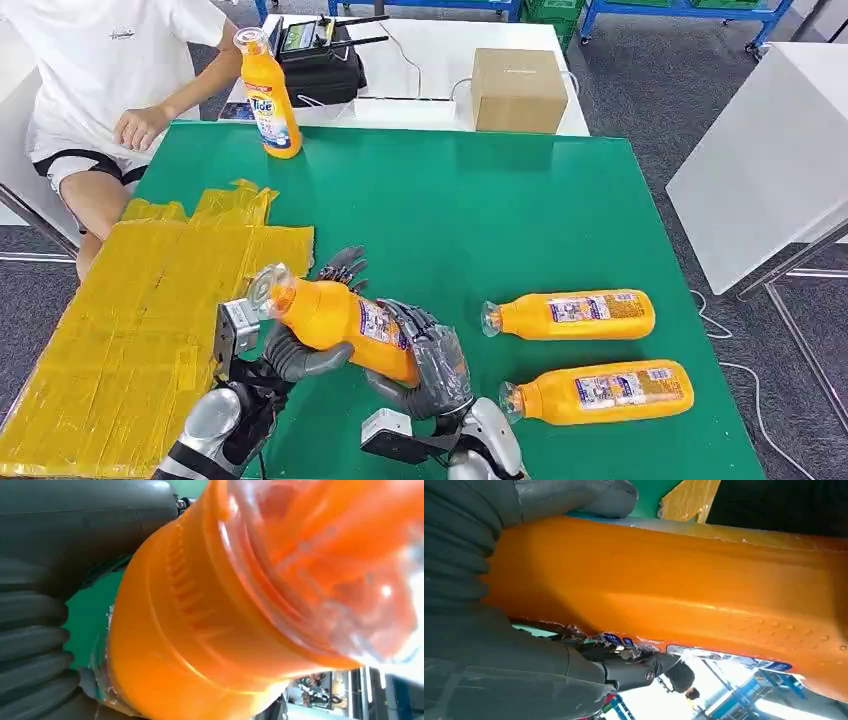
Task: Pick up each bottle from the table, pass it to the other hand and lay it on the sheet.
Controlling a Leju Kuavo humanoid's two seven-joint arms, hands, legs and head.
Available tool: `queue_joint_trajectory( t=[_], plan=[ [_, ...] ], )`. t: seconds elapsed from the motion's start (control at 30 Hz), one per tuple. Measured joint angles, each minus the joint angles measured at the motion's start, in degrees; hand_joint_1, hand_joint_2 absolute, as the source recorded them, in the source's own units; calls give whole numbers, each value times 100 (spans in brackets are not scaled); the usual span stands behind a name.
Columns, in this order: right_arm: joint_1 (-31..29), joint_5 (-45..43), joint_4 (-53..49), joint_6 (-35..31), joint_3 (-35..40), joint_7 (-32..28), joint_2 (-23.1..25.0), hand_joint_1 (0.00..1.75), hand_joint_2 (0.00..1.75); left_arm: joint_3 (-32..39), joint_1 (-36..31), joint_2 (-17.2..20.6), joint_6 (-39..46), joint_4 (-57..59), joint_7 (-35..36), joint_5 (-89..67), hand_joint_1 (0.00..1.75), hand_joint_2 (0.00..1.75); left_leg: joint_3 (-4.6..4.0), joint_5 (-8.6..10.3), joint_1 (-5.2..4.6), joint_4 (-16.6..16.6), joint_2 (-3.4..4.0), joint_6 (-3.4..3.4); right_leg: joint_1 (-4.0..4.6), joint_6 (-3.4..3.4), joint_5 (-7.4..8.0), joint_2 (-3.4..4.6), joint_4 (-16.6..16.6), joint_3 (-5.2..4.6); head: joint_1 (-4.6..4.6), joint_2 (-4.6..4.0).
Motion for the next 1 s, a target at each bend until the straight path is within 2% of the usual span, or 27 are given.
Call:
queue_joint_trajectory(
  t=[0.53,0.57,0.6,1.0],
  plan=[
    [-288,-422,227,361,439,-221,-98,175,175,37,1,0,55,114,-61,166,0,175,0,0,0,0,1,0,0,0,0,1,0,-3,-2,0],
    [-301,-428,236,369,448,-221,-105,175,175,44,1,0,55,118,-63,168,45,175,0,0,0,0,1,0,0,0,0,1,0,-4,-2,0],
    [-314,-444,245,396,459,-221,-114,175,175,46,0,0,55,129,-63,168,175,175,0,0,0,0,1,0,0,0,0,1,0,-3,-2,0],
    [-343,-584,277,404,538,-221,-149,175,175,48,2,0,146,160,-118,197,175,175,0,0,0,0,1,0,0,0,0,1,0,-3,-2,0]
  ],
)
